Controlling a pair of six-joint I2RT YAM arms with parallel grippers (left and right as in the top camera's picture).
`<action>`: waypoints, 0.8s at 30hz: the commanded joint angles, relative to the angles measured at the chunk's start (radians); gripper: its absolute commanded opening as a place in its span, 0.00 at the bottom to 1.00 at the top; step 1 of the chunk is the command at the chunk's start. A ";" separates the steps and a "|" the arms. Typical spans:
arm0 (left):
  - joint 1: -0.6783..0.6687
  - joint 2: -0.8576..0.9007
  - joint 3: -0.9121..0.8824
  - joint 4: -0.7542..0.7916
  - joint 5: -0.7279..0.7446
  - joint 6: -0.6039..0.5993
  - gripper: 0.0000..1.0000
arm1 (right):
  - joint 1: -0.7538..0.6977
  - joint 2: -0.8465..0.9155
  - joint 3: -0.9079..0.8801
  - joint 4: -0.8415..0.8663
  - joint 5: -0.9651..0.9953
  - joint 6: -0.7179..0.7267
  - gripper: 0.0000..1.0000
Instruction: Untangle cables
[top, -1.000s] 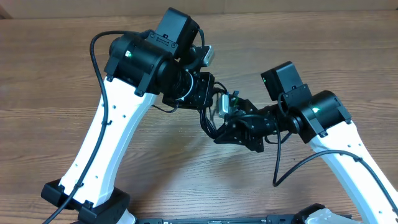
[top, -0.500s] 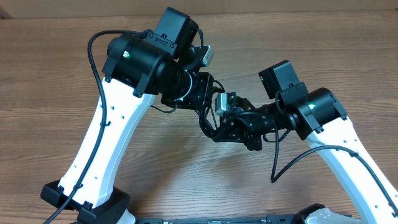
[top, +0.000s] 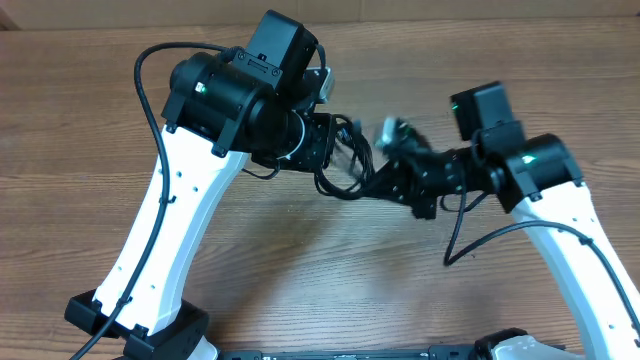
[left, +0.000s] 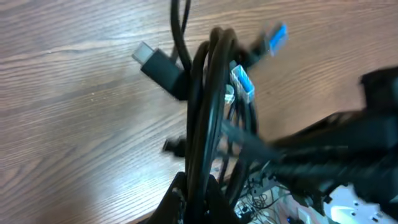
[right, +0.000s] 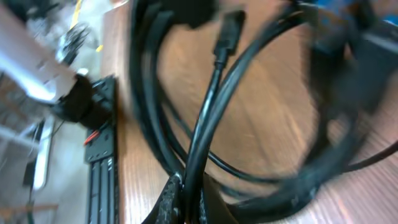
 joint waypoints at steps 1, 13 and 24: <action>0.006 -0.019 0.032 -0.008 -0.024 0.001 0.04 | -0.077 -0.055 0.022 0.062 0.023 0.186 0.04; 0.005 -0.019 0.024 -0.025 -0.055 0.001 0.04 | -0.187 -0.213 0.022 0.326 0.032 0.574 0.04; 0.005 -0.019 0.008 -0.016 -0.058 0.001 0.04 | -0.187 -0.284 0.021 0.258 0.096 0.609 0.69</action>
